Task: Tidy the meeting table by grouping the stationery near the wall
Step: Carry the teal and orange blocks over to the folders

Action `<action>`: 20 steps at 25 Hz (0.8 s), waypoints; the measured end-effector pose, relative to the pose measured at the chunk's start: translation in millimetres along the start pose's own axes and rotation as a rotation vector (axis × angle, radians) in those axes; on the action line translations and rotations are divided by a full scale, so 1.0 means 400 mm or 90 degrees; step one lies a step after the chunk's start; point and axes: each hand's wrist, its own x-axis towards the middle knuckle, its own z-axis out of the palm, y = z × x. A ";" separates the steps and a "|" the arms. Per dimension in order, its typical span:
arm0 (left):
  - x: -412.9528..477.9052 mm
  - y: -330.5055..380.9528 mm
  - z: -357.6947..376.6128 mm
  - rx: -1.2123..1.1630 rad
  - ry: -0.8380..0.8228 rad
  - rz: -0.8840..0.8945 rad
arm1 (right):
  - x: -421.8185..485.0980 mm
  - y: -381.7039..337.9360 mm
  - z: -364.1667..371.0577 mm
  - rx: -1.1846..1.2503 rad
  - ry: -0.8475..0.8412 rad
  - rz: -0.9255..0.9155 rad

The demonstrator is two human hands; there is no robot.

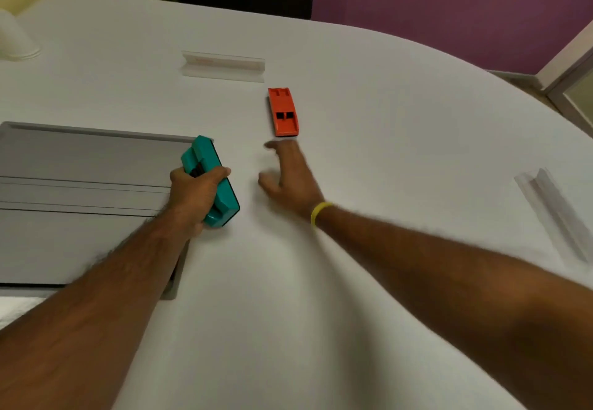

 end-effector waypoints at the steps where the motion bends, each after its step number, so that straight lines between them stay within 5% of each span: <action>1: 0.015 0.000 -0.009 0.011 -0.008 0.014 | 0.060 0.027 0.009 -0.068 0.014 0.043; 6: 0.064 -0.010 -0.035 0.038 -0.063 0.059 | 0.277 0.121 0.047 -0.235 -0.055 0.237; 14: 0.041 -0.003 -0.029 0.038 -0.061 0.075 | 0.306 0.122 0.060 -0.257 -0.064 0.207; 20: -0.092 0.018 -0.045 0.205 -0.094 0.135 | 0.125 0.026 -0.039 -0.251 -0.038 0.177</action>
